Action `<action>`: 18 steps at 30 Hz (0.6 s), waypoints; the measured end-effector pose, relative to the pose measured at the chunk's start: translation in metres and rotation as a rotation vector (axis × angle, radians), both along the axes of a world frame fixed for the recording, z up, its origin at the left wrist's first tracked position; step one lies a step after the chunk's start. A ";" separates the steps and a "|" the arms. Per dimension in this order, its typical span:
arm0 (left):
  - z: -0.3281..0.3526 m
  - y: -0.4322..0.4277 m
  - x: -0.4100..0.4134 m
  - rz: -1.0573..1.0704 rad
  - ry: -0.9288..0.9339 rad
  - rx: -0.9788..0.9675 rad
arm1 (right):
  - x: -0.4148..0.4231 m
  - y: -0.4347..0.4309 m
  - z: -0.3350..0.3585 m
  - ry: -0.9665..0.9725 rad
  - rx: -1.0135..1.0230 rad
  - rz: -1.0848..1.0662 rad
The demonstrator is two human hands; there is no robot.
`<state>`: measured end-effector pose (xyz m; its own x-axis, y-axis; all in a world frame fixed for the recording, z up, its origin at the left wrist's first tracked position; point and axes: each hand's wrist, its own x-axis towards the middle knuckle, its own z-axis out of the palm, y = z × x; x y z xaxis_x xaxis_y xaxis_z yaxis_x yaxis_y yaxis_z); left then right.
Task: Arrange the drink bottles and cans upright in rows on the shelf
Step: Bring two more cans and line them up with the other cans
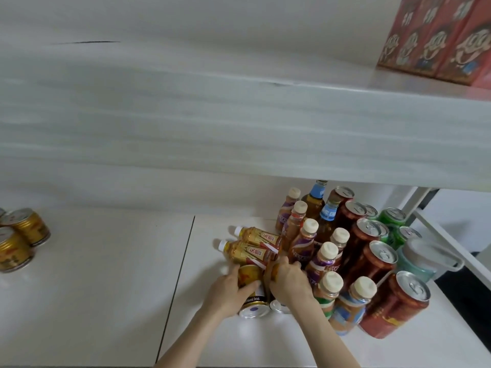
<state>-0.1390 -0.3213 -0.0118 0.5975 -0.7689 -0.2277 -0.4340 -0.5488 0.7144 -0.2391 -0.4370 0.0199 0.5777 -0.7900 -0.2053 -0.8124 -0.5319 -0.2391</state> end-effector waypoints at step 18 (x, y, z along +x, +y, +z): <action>-0.007 0.028 0.006 0.266 0.249 -0.297 | -0.005 0.016 -0.008 -0.335 0.036 -0.125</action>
<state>-0.1331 -0.2932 -0.0192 0.7378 -0.6500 -0.1824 -0.1016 -0.3740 0.9218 -0.2442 -0.4211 0.0121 0.5169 -0.8546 -0.0499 -0.7441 -0.4198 -0.5197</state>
